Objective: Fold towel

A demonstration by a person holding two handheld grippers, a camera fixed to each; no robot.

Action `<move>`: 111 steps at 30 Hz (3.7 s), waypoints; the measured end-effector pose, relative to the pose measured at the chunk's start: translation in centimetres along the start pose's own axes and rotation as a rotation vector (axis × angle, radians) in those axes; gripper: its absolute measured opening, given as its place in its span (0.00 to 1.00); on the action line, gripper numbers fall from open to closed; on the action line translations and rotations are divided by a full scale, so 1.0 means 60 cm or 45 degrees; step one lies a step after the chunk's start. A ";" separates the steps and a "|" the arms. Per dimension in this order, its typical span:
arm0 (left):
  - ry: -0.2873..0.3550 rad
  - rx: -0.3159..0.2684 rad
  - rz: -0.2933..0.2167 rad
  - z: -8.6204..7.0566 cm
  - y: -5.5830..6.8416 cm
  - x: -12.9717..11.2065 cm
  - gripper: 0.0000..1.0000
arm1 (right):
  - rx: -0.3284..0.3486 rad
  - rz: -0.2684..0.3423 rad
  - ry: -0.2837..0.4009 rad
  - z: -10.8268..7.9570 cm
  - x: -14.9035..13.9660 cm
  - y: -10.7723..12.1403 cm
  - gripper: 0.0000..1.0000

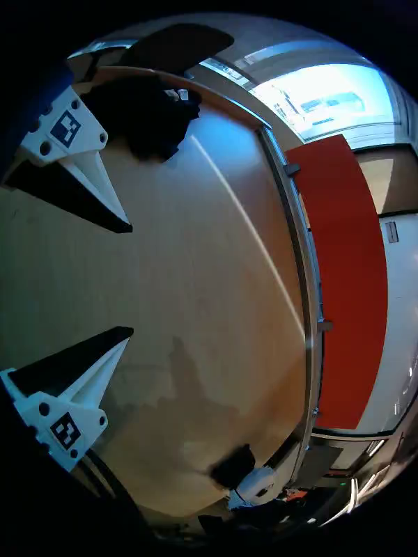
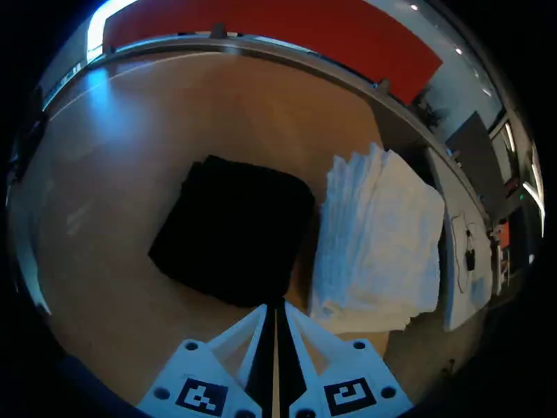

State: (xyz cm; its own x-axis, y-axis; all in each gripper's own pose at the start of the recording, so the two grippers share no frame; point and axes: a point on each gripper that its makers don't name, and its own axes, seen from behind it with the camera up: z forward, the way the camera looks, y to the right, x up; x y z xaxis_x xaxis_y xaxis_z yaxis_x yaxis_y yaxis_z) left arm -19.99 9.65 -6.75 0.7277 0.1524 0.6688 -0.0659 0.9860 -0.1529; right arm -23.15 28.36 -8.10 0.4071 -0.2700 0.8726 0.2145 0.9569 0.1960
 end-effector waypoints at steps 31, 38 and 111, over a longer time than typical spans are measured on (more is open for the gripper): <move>0.011 0.003 0.013 -0.001 0.000 0.013 1.00 | -0.094 0.084 -0.001 -0.020 -0.017 0.034 0.28; 0.017 0.002 0.006 0.000 -0.001 0.014 1.00 | -0.125 0.119 0.051 -0.046 -0.013 0.039 0.52; 0.614 0.096 -0.236 -0.065 -0.101 0.211 1.00 | -0.003 0.465 1.085 -0.296 0.285 -0.119 1.00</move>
State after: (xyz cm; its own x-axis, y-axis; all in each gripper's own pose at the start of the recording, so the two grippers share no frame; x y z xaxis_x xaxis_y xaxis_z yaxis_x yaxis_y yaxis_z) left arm -7.72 5.37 -0.18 0.9624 -0.0562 0.2657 0.0581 0.9983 0.0009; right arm -1.92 15.00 -2.54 0.9647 0.0597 0.2563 -0.0543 0.9981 -0.0283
